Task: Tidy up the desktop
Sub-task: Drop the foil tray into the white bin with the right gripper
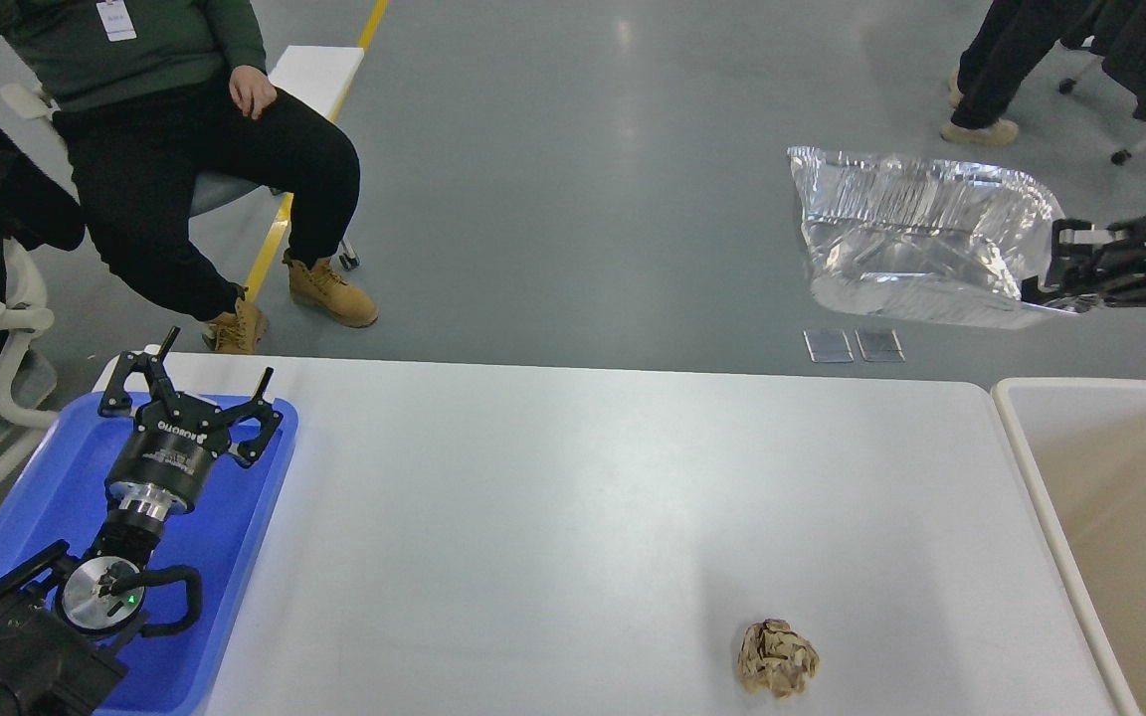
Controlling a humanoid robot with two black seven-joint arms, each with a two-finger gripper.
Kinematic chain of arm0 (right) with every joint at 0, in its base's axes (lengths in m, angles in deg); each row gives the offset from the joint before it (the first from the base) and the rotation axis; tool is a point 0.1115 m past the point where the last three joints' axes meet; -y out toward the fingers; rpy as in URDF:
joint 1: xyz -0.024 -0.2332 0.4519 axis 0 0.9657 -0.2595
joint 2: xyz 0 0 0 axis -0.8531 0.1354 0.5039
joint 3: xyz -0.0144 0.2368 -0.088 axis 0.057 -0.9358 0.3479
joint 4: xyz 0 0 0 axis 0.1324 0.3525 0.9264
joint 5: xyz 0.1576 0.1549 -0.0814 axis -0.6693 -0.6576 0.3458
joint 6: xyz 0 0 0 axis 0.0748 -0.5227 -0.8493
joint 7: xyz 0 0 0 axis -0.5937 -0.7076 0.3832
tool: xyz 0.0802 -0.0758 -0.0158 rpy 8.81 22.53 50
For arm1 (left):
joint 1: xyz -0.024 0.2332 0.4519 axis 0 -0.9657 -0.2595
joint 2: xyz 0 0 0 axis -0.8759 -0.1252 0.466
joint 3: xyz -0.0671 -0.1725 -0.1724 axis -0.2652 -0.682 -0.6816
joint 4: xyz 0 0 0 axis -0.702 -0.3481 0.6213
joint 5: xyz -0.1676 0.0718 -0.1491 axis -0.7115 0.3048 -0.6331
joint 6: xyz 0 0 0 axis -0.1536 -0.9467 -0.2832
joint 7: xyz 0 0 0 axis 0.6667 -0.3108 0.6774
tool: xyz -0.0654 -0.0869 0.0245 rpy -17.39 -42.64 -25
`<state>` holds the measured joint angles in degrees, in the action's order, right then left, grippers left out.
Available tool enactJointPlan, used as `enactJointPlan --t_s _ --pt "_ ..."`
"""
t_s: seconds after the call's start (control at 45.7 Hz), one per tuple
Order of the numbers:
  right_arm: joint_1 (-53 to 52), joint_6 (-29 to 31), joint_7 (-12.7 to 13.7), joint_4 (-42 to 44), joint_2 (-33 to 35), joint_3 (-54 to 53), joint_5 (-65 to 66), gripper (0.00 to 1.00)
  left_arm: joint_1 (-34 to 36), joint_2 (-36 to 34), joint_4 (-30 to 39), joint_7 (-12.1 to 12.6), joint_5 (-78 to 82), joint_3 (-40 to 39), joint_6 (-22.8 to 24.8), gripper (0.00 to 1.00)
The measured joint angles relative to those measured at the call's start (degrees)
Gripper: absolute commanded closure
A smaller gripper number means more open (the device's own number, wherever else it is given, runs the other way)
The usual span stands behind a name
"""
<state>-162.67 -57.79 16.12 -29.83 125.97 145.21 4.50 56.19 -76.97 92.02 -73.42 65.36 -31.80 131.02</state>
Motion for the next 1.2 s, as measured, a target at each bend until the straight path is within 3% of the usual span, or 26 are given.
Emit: enactJointPlan --t_s 0.307,0.613,0.876,1.204 --pt "12.4 0.6 0.1 15.9 9.1 -0.7 -0.1 1.0 0.0 0.0 0.0 0.0 0.0 0.0 0.0 0.01" --pt "34.7 0.8 0.6 34.1 15.3 -9.6 -1.0 1.0 0.0 0.0 0.0 0.0 0.0 0.0 0.0 0.01" --pt "52.2 0.6 2.2 46.7 16.3 -16.8 -7.7 1.0 0.0 0.0 0.0 0.0 0.0 0.0 0.0 0.01" --pt "70.9 -2.9 4.1 57.0 10.8 -21.7 -17.6 1.0 0.0 0.0 0.0 0.0 0.0 0.0 0.0 0.01"
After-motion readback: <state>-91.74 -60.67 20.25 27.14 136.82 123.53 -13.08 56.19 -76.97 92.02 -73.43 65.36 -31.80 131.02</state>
